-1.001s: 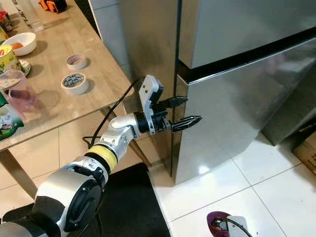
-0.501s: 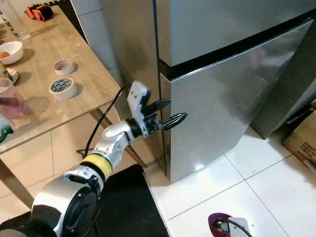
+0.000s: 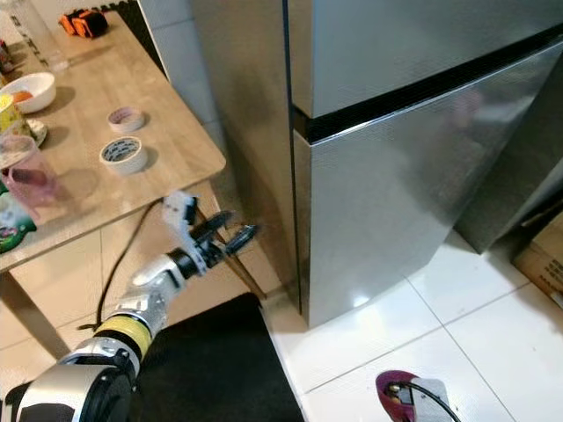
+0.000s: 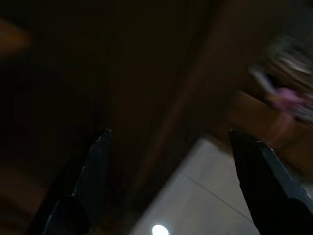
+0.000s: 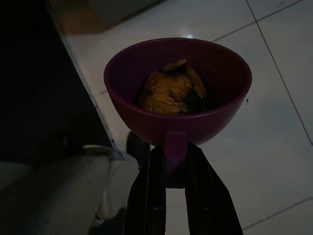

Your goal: Restocking fridge

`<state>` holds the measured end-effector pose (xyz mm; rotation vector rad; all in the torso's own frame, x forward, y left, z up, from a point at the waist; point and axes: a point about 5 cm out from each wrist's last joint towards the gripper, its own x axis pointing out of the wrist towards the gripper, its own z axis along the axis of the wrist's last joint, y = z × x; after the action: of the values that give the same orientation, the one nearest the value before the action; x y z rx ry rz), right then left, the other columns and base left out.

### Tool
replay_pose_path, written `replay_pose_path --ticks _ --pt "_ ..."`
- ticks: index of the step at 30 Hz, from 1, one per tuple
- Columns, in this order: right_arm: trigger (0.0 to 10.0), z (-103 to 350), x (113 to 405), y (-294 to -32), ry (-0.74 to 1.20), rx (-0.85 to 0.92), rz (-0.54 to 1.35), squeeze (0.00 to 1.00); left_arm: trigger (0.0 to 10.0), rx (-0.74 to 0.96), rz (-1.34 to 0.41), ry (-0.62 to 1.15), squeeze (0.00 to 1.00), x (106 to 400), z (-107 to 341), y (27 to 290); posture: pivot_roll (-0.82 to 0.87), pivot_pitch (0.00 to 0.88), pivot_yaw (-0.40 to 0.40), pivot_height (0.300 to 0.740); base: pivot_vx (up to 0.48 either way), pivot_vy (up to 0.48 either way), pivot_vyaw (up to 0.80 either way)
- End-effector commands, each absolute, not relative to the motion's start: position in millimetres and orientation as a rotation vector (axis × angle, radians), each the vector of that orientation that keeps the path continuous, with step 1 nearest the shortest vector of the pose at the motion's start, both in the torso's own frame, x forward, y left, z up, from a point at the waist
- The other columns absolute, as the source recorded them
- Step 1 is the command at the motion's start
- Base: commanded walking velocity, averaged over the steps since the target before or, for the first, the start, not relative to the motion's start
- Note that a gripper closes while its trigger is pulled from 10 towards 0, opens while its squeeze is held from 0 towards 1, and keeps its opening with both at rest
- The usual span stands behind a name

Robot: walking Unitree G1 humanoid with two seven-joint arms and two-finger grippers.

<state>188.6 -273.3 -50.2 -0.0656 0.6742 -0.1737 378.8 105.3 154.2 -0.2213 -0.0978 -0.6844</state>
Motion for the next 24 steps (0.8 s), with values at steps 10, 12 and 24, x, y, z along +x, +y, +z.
replay_pose_path --ticks 10,12,24 --pt "10.0 -51 188 -274 0.679 -0.040 -0.198 0.00 10.0 -0.258 -0.680 -0.095 0.00 381 164 82 -0.19 0.203 0.134 0.740 0.000 -0.459 0.00" --pt "10.0 -51 188 -274 0.679 -0.041 -0.199 0.00 10.0 -0.258 -0.691 -0.096 0.00 381 164 80 -0.19 0.203 0.134 0.740 0.000 -0.454 0.00" --pt "10.0 -50 190 -275 0.678 -0.039 -0.202 0.00 10.0 -0.252 -0.755 -0.144 0.00 381 174 76 -0.19 0.195 0.128 0.740 0.000 0.000 0.00"
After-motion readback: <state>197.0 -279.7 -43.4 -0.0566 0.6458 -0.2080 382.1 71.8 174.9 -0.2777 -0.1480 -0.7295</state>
